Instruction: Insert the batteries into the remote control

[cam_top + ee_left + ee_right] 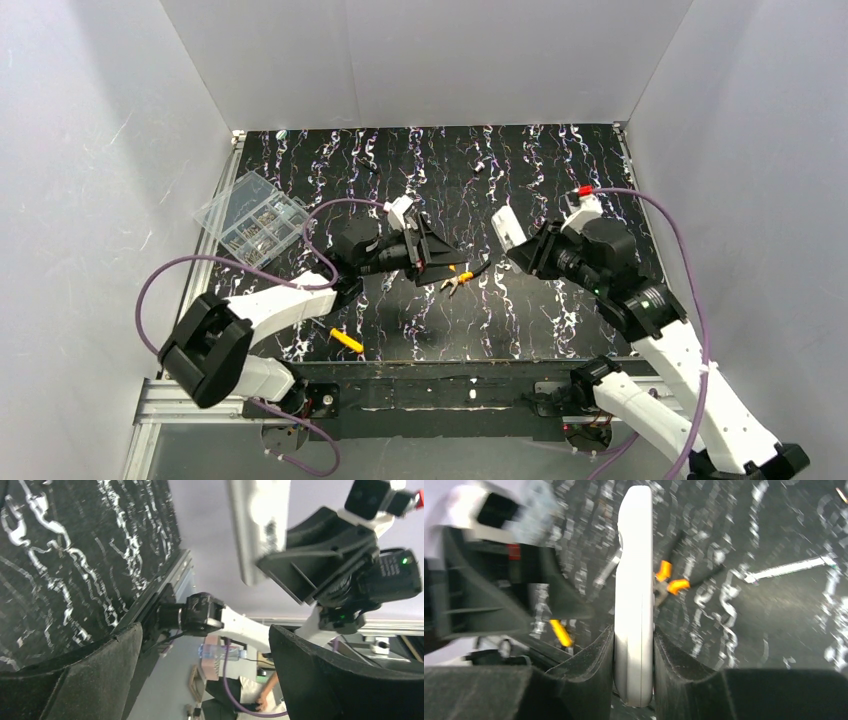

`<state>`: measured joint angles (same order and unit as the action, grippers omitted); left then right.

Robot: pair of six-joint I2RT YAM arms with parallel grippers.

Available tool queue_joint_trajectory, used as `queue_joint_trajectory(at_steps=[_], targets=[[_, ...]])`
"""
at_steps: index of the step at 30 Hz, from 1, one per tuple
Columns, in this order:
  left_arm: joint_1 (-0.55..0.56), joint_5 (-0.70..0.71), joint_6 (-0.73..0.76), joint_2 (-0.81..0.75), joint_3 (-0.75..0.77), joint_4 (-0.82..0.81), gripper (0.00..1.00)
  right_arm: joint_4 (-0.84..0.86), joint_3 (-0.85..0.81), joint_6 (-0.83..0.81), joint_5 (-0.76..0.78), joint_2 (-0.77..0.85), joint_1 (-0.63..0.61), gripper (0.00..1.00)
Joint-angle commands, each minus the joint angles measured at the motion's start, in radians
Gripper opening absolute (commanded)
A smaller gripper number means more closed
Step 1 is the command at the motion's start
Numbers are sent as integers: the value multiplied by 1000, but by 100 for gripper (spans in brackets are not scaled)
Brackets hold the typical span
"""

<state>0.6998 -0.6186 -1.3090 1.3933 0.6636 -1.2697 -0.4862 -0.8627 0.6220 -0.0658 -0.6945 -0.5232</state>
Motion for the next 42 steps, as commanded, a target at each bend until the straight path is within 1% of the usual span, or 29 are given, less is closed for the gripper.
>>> queue_joint_trajectory(at_steps=[1, 2, 5, 10, 12, 16, 19, 21, 26, 31, 38, 42], targets=[[3, 9, 258, -157, 2, 320, 98, -186, -48, -101, 134, -113, -3, 1], [4, 21, 295, -178, 7, 413, 98, -217, -61, -106, 165, -141, -4, 1], [3, 70, 388, -221, 20, 587, 98, -268, -98, -137, 235, -215, -9, 1], [2, 146, 464, -250, 44, 792, 98, -278, -151, -221, 330, -348, -40, 1], [0, 200, 481, -253, 79, 933, 98, -291, -179, -271, 417, -414, -79, 1], [-2, 216, 544, -242, 157, 1163, 98, -317, -220, -339, 573, -551, -160, 1], [-5, 231, 558, -240, 177, 1243, 98, -323, -242, -324, 753, -653, -218, 1], [-10, 273, 567, -250, 186, 1310, 98, -320, -255, -315, 802, -719, -237, 1], [-13, 361, 599, -324, 186, 1391, 98, -300, -283, -328, 856, -863, -250, 1], [-15, 375, 626, -361, 179, 1422, 98, -283, -307, -350, 893, -978, -255, 5], [-16, 363, 587, -363, 161, 1403, 98, -230, -300, -306, 938, -1064, -288, 16], [-17, 354, 588, -358, 166, 1403, 98, -227, -296, -283, 919, -1102, -296, 21]])
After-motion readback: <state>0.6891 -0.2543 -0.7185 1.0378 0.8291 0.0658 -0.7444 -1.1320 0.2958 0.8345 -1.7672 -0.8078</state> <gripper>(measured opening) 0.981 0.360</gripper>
